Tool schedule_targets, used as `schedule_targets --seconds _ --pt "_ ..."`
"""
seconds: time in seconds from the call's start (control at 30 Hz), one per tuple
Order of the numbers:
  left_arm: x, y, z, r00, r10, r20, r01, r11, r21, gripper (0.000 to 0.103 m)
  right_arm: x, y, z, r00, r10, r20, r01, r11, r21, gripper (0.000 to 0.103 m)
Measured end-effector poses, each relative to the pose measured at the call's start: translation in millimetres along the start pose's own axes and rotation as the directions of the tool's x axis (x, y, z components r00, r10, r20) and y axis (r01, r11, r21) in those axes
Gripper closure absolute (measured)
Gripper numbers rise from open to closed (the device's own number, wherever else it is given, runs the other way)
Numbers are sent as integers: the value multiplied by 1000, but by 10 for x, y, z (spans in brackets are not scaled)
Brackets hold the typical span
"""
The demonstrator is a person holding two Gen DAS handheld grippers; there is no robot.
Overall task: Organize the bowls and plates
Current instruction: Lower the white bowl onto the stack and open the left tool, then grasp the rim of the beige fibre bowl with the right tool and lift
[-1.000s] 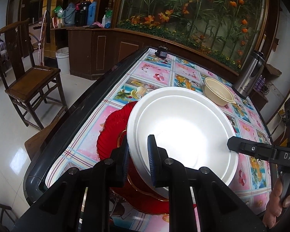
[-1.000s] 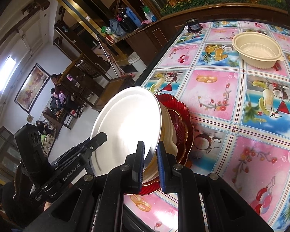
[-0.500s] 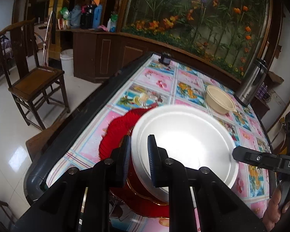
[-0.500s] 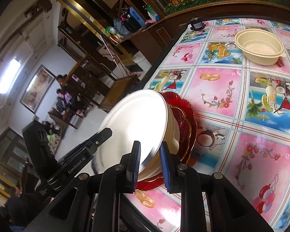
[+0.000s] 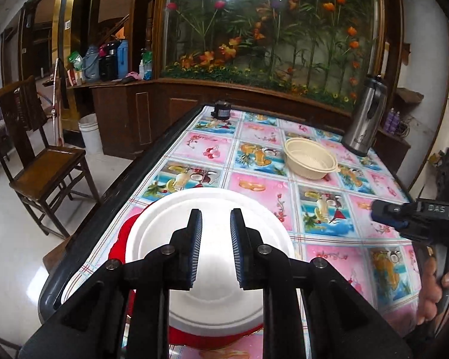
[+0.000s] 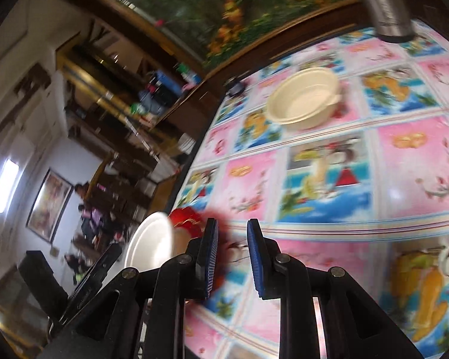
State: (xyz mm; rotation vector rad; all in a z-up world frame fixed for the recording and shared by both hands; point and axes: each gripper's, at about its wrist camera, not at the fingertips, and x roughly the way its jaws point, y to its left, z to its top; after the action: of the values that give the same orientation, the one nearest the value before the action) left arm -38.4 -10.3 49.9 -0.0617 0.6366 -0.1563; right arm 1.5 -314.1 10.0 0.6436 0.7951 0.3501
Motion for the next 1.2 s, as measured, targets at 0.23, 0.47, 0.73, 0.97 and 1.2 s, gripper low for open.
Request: schedule_targets --seconds 0.23,0.47,0.73,0.97,1.2 --pt "97 -457 -69 989 -134 -62 137 989 57 86 -209 -446 202 997 -44 69 36 993 109 80" --pt "869 -1623 -487 862 -332 -382 430 879 206 87 -258 -730 650 974 -205 100 190 971 145 80" --pt "1290 -1793 -526 895 -265 -359 382 872 307 79 210 -933 1220 966 -256 42 247 957 153 64" --pt "1327 -1631 -480 918 -238 -318 325 910 257 79 928 -981 1590 957 -289 -32 291 947 134 64" --pt "1337 -1562 -461 915 -248 -318 329 916 230 79 1316 -1042 1553 935 -323 -144 342 929 141 78"
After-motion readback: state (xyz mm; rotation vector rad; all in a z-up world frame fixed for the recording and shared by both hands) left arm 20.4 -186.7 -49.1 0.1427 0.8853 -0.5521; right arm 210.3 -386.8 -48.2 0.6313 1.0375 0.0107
